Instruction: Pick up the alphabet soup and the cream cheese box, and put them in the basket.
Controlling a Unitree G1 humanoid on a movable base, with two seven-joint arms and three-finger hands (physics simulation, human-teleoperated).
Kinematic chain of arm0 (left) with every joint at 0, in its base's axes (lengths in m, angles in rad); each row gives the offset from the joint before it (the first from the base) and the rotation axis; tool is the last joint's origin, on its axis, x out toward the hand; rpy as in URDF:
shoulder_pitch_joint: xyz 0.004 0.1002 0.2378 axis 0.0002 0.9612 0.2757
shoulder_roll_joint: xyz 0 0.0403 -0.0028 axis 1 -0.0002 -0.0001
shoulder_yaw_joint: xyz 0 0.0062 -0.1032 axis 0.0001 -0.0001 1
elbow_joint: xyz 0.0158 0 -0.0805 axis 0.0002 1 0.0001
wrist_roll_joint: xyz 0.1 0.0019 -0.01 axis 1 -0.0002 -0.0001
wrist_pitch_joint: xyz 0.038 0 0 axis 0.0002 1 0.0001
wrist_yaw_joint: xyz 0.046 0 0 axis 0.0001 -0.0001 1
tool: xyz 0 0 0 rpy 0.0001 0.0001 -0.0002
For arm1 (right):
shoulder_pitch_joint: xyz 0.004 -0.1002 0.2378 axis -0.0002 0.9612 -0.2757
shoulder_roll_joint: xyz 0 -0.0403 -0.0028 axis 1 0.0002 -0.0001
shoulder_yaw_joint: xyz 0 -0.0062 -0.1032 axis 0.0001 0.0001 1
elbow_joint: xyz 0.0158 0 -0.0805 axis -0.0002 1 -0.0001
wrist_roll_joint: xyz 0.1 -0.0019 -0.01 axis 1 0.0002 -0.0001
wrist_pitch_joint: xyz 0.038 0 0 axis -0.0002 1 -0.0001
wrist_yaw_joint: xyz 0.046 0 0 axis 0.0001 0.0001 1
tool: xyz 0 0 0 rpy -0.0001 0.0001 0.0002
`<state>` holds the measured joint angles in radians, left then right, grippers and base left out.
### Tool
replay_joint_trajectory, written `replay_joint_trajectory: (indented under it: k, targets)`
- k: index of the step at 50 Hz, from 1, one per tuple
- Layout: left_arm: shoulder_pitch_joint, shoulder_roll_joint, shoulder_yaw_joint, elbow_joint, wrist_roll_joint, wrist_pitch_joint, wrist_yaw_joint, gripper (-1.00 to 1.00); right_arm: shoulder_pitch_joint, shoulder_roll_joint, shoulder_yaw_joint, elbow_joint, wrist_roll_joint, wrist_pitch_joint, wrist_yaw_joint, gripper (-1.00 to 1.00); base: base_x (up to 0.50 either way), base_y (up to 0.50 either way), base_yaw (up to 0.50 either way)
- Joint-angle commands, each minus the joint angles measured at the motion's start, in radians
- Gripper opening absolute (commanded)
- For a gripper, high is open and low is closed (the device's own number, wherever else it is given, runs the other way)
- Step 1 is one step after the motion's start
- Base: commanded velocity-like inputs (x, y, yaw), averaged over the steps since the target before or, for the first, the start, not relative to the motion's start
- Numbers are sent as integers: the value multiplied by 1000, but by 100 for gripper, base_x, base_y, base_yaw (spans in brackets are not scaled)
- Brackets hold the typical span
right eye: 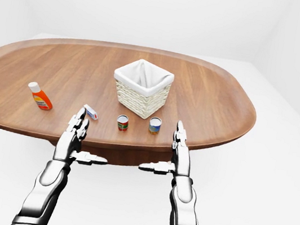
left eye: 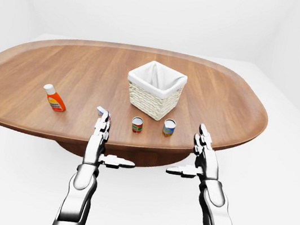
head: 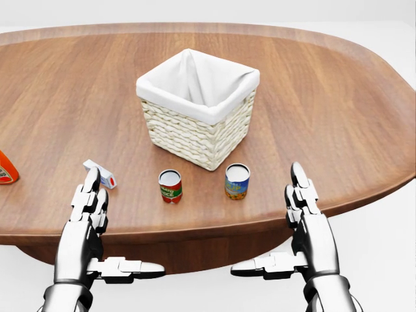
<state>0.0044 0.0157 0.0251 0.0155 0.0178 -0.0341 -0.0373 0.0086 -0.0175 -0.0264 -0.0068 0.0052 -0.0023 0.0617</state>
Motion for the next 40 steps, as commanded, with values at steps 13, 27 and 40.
replay_joint_trajectory:
  k: [13,27,40]
  targets:
    - [-3,2,3,9,-4,-6,-2,100,-41,-8,-89,11,-16,-55,-229,100,0,0,0]
    - [3,0,4,-7,-8,3,1,100,-8,-16,-191,-119,62,-85,-384,100,0,0,0]
    - [-1,2,8,9,-7,10,17,100,33,-31,-435,-239,141,-85,-585,100,0,0,0]
